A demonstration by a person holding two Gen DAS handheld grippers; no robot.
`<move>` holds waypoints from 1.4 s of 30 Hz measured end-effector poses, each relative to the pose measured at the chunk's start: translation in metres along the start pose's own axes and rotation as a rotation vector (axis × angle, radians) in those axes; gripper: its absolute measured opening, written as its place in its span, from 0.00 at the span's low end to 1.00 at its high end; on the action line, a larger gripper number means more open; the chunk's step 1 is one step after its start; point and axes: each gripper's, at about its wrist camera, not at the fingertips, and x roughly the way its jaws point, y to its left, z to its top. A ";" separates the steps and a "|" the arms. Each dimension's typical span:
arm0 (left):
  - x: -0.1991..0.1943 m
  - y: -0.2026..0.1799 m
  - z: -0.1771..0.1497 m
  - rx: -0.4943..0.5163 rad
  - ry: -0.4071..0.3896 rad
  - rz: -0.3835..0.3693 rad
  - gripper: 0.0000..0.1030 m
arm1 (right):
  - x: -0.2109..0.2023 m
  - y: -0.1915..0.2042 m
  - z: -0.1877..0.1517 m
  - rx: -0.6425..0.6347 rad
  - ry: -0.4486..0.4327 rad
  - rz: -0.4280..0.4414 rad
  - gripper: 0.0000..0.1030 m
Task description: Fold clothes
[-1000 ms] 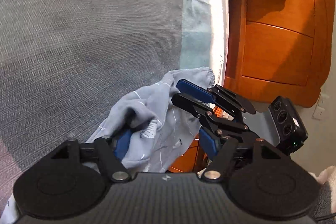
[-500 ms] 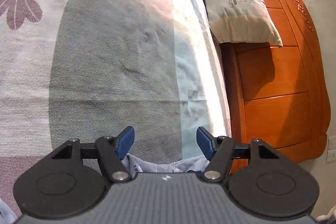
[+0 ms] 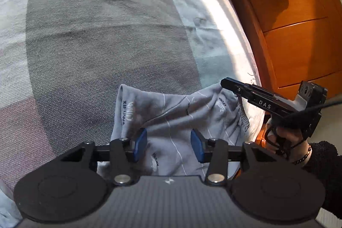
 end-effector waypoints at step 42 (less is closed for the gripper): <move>0.005 -0.088 -0.162 0.681 0.160 0.178 0.64 | -0.047 0.099 -0.124 -0.270 0.200 -0.106 0.41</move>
